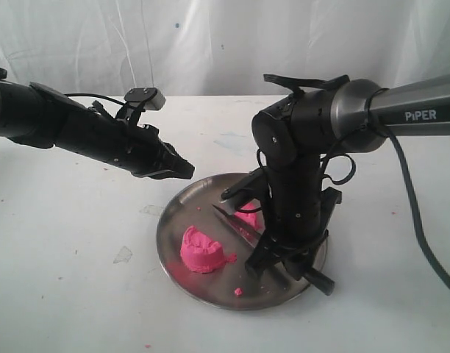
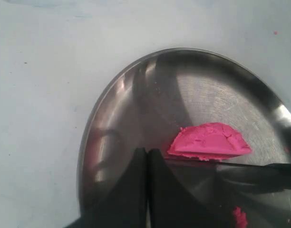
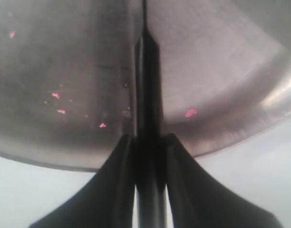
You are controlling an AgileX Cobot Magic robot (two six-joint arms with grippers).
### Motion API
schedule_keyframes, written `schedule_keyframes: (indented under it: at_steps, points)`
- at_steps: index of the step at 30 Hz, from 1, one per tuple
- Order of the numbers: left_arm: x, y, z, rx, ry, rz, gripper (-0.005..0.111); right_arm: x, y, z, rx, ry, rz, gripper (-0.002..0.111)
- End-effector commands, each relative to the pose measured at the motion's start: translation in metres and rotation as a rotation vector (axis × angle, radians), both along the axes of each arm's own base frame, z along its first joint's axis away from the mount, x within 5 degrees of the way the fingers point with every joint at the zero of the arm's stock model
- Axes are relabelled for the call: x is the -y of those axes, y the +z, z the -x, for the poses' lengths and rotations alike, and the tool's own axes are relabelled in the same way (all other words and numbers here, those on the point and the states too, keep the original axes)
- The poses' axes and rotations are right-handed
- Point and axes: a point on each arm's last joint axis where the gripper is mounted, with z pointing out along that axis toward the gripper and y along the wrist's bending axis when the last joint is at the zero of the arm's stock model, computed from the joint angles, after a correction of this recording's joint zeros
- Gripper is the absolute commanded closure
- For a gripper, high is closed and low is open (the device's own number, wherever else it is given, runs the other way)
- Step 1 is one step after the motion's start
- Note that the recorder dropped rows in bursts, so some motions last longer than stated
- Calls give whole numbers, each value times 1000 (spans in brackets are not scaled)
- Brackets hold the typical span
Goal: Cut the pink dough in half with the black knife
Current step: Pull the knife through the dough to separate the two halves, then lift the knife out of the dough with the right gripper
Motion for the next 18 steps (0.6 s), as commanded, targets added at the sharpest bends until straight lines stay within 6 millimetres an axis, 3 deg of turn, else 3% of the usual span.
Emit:
schedule_keyframes:
  at_steps: [1,10,18]
  points:
    - [1,4,2,-5,-4,22,107,-6,2,-4,12,16,-94,108]
    - [1,4,2,-5,-4,22,107,-9,2,-4,-24,-3,-181,108]
    - [1,4,2,-7,-3,23,107,4,28,-14,25,-65,-329,108]
